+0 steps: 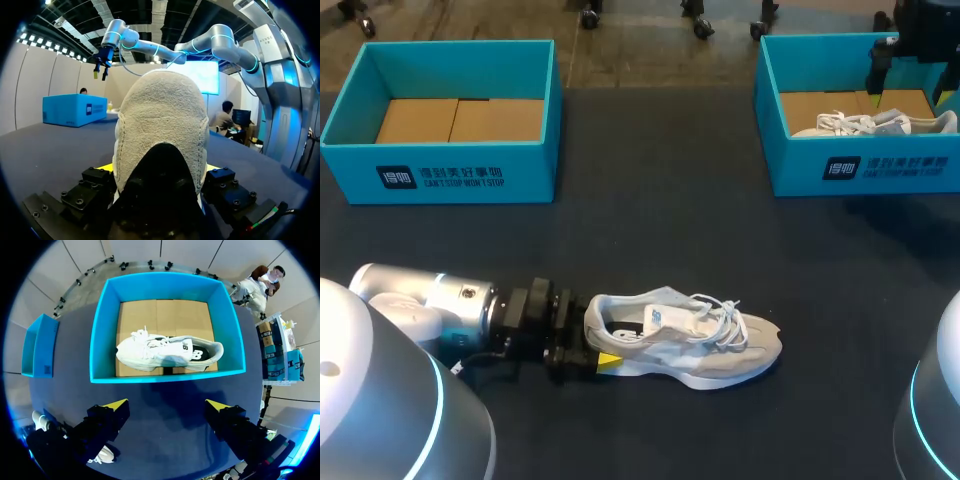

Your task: Take the shoe out of the shoebox, open the shoe tongue, remove and reinsert the insole, then place the shoe into the shoebox

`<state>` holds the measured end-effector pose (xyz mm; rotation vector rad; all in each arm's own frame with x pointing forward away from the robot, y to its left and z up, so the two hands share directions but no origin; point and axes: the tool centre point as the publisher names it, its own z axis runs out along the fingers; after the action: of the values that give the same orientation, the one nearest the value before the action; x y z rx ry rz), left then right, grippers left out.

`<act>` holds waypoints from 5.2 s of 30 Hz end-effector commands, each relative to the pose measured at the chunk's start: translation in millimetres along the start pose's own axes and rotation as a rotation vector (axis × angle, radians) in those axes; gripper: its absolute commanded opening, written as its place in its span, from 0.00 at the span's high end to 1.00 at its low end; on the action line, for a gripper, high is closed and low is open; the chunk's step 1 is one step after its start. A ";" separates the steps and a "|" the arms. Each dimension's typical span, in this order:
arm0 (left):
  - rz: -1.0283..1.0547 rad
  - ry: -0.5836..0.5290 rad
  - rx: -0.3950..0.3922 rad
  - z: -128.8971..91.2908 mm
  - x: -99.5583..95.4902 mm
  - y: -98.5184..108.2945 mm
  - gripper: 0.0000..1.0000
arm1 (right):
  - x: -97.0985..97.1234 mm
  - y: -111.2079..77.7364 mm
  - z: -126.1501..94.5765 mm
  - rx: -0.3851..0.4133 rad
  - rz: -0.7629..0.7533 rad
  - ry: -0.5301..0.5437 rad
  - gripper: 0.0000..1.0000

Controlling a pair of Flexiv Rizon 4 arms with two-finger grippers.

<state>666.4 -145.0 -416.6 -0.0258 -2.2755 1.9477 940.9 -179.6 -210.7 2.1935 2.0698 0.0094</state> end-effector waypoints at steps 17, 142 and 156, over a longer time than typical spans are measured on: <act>0.000 0.000 0.001 2.3 -2.0 4.3 1.00 | 42.2 -31.1 -32.1 0.020 0.111 -0.073 0.00; 0.000 0.000 0.001 2.3 -2.0 4.3 1.00 | 407.8 -304.2 -47.5 0.274 0.371 -0.148 0.00; 0.000 0.000 0.001 2.3 -2.0 4.3 1.00 | 416.7 -314.0 -30.7 0.268 0.427 -0.279 0.00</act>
<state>666.4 -145.1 -416.7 -0.0260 -2.2757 1.9475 659.4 232.1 -234.8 2.3834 2.1284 -0.3292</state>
